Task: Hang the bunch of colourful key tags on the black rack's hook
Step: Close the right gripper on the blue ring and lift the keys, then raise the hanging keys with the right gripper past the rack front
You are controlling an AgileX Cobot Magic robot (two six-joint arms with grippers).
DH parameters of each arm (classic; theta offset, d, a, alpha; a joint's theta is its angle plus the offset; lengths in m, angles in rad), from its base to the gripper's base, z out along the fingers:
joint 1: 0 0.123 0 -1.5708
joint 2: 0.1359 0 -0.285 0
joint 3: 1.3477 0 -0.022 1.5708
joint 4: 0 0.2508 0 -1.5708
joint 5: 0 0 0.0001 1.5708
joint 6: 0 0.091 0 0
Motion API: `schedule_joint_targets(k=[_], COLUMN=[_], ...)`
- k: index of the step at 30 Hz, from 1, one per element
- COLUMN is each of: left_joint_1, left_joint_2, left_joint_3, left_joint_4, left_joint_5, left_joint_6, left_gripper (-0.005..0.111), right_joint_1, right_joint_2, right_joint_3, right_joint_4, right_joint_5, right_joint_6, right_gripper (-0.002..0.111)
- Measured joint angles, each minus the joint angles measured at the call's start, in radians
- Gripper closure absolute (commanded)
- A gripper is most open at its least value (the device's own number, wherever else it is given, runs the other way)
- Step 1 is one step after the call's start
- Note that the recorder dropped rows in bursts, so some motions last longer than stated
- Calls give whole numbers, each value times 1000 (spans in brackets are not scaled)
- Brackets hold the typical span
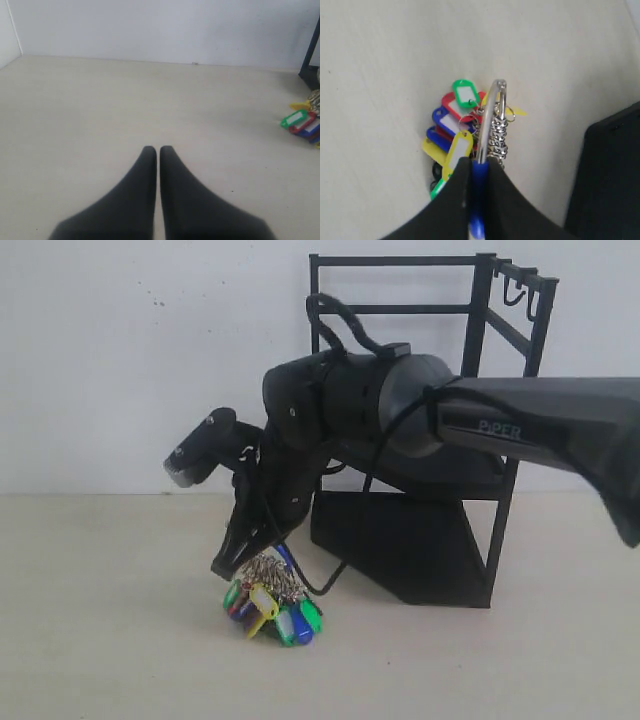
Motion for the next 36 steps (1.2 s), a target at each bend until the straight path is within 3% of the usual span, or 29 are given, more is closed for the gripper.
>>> schedule_joint_targets(k=[16,21,24,29,33,36], left_joint_1=[0,0,0,0,0,0], left_joint_2=[0,0,0,0,0,0], left_joint_3=[0,0,0,0,0,0], left_joint_4=[0,0,0,0,0,0], left_joint_5=[0,0,0,0,0,0], left_joint_6=[0,0,0,0,0,0], left_gripper=[102,102,102,102,102,102], right_joint_1=[-30,9,69,43,43,51], right_joint_2=[-347,-420,-429,-446,-468,-468], right_joint_3=[0,0,0,2,2,2], right_joint_4=[8,109,32,-173,-72,-67], right_joint_5=[9,60,185,184,219,234], right_joint_6=[261,119,93,353,176,230], right_gripper=[108,108,108,108,108,108])
